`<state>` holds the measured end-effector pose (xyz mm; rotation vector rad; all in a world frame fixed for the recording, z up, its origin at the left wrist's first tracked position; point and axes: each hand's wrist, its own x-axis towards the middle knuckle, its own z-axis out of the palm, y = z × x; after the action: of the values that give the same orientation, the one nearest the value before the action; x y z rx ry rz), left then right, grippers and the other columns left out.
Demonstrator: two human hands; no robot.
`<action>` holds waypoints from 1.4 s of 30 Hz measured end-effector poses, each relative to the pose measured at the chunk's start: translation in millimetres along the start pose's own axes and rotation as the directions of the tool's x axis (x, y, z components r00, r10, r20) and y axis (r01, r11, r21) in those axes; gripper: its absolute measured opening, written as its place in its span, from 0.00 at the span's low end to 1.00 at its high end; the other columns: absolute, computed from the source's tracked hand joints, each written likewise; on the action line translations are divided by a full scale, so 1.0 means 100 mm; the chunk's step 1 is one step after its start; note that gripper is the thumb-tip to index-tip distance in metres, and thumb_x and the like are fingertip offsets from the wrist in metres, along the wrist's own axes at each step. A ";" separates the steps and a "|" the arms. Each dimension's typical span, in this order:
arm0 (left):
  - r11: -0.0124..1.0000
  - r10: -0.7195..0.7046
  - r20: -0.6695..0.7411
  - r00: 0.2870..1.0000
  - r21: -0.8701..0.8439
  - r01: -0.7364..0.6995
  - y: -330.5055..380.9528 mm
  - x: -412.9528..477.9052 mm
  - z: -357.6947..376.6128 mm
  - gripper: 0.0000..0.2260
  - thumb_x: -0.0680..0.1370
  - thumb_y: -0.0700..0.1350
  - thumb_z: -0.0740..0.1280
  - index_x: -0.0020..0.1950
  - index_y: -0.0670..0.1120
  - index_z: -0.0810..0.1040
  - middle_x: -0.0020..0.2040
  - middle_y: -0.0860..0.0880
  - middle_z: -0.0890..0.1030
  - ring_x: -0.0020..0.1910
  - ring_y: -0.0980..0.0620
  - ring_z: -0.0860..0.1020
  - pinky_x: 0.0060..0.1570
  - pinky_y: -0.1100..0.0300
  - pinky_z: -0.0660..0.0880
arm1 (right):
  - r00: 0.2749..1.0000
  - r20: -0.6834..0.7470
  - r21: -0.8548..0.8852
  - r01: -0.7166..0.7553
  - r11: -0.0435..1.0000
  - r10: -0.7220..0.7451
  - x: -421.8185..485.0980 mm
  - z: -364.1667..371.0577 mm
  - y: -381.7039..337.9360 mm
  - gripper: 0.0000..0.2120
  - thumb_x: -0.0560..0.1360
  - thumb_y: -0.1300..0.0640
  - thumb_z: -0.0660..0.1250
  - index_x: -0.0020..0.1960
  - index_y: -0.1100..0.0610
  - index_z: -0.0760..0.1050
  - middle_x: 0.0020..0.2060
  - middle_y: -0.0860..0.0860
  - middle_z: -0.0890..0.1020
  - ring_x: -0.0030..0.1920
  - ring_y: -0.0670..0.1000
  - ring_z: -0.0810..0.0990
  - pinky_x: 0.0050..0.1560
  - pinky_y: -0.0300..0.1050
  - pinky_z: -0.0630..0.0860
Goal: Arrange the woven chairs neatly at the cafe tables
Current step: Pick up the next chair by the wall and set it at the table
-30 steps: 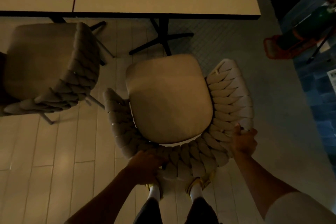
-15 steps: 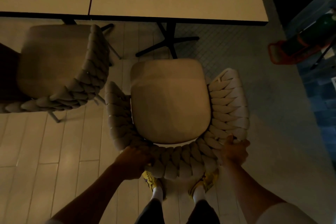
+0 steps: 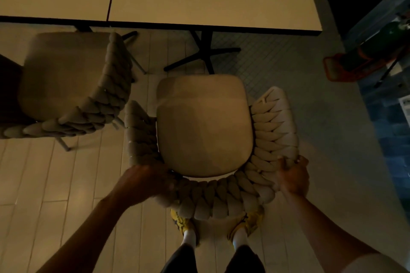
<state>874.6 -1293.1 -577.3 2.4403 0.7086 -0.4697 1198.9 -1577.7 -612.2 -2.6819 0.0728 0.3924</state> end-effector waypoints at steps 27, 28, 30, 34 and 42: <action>0.228 -0.934 -0.134 0.331 -0.938 0.262 0.22 0.29 0.75 0.18 0.76 0.57 0.73 0.59 0.48 0.77 0.47 0.45 0.82 0.44 0.44 0.80 0.45 0.50 0.76 | 0.979 -0.050 -0.087 0.191 0.978 -0.196 0.83 0.24 -0.09 0.26 0.79 0.44 0.66 0.64 0.63 0.65 0.57 0.67 0.79 0.53 0.69 0.80 0.46 0.59 0.77; 0.232 -0.932 -0.140 0.333 -0.939 0.255 0.26 0.29 0.75 0.18 0.76 0.56 0.73 0.59 0.47 0.77 0.47 0.45 0.81 0.44 0.45 0.80 0.45 0.51 0.75 | 0.979 -0.053 -0.085 0.191 0.978 -0.196 0.84 0.22 -0.09 0.26 0.79 0.44 0.67 0.64 0.62 0.65 0.57 0.67 0.79 0.53 0.69 0.80 0.46 0.59 0.77; 0.244 -0.931 -0.150 0.333 -0.934 0.262 0.34 0.31 0.76 0.19 0.76 0.57 0.73 0.59 0.47 0.77 0.47 0.45 0.81 0.44 0.44 0.79 0.46 0.50 0.76 | 0.978 -0.054 -0.078 0.199 0.977 -0.203 0.90 0.18 -0.06 0.25 0.79 0.45 0.67 0.64 0.62 0.65 0.57 0.67 0.79 0.53 0.69 0.80 0.46 0.59 0.77; 0.235 -0.938 -0.136 0.319 -0.925 0.299 0.43 0.37 0.81 0.21 0.73 0.62 0.74 0.58 0.49 0.77 0.47 0.43 0.82 0.46 0.40 0.81 0.50 0.42 0.80 | 0.977 -0.044 -0.078 0.205 0.976 -0.209 0.99 0.10 -0.01 0.24 0.80 0.46 0.67 0.64 0.63 0.65 0.58 0.67 0.78 0.54 0.69 0.80 0.47 0.60 0.76; 0.254 -0.920 -0.146 0.363 -0.929 0.270 0.59 0.56 0.79 0.20 0.75 0.59 0.73 0.61 0.49 0.77 0.50 0.45 0.82 0.48 0.43 0.81 0.49 0.46 0.80 | 0.975 -0.065 -0.078 0.208 0.975 -0.213 1.17 -0.01 0.10 0.25 0.80 0.47 0.67 0.64 0.65 0.65 0.58 0.69 0.78 0.54 0.70 0.79 0.48 0.61 0.76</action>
<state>939.4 -1360.2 -641.0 1.1719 1.8791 0.5347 1309.7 -1586.0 -648.9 -2.7378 -0.2066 0.2349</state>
